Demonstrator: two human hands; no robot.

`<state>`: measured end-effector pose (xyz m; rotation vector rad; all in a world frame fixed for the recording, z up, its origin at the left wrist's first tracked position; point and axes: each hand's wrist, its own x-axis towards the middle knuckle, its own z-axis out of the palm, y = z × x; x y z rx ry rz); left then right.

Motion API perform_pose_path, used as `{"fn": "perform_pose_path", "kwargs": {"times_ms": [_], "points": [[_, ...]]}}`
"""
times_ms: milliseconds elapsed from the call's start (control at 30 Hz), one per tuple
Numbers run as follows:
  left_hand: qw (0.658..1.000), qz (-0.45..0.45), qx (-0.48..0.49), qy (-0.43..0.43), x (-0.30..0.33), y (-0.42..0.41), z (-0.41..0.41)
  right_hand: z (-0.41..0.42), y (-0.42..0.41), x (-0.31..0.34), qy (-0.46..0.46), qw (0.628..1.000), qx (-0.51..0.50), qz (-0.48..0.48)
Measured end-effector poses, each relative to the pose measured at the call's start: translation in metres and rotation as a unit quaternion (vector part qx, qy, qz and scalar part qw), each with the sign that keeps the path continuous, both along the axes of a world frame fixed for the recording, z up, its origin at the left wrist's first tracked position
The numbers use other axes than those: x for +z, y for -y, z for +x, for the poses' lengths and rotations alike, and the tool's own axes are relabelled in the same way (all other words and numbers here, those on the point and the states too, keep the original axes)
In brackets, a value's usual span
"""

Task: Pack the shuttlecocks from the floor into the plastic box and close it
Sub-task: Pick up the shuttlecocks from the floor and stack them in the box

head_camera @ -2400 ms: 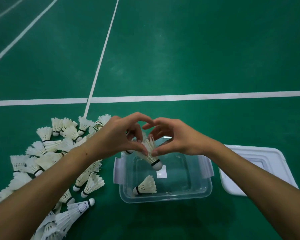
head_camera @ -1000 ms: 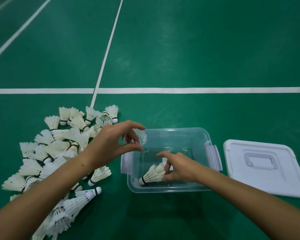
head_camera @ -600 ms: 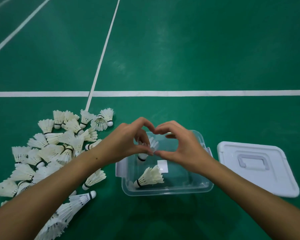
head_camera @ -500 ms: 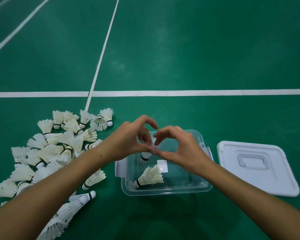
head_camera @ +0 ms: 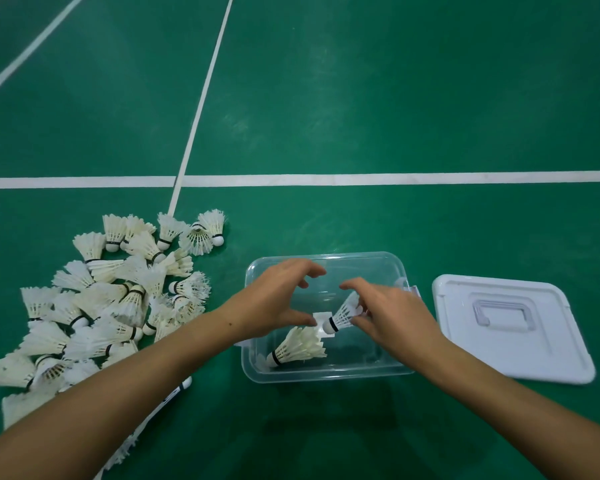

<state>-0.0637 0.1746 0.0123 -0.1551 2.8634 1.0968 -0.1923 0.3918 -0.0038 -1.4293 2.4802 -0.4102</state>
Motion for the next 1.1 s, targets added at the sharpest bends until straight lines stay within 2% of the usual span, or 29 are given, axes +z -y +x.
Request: {"fn": "perform_pose_path", "kwargs": {"times_ms": [133, 300, 500, 667, 767, 833, 900, 1000, 1100], "points": [[0.995, -0.007, -0.012, 0.094, -0.017, -0.010, 0.002, 0.007, 0.010, -0.013, 0.031, 0.996, 0.004, 0.080], [0.980, -0.048, -0.023, 0.191, -0.029, -0.017, 0.000, 0.010, 0.021, -0.028, 0.133, 0.987, -0.004, 0.094], [0.965, -0.062, -0.003, 0.254, -0.042, -0.023, -0.006, 0.010, 0.026, -0.040, 0.262, 0.958, -0.026, 0.111], [0.962, -0.048, 0.005, 0.270, -0.046, -0.025, -0.009, 0.012, 0.032, -0.043, 0.289, 0.949, -0.025, 0.126], [0.970, -0.037, 0.007, 0.240, -0.033, -0.026, -0.006, 0.009, 0.030, -0.040, 0.297, 0.947, -0.025, 0.123], [0.984, -0.017, 0.015, 0.178, -0.014, -0.023, 0.001, 0.006, 0.025, -0.031, 0.293, 0.947, -0.026, 0.129], [0.992, 0.042, 0.052, 0.103, 0.010, -0.013, 0.013, 0.001, 0.021, -0.015, 0.278, 0.954, -0.029, 0.113], [0.985, 0.115, 0.126, -0.009, 0.041, 0.010, 0.038, -0.008, 0.022, 0.017, 0.264, 0.963, -0.033, 0.040], [0.972, 0.126, 0.186, -0.063, 0.057, 0.037, 0.068, -0.011, 0.039, 0.054, 0.272, 0.962, -0.027, -0.027]]}}
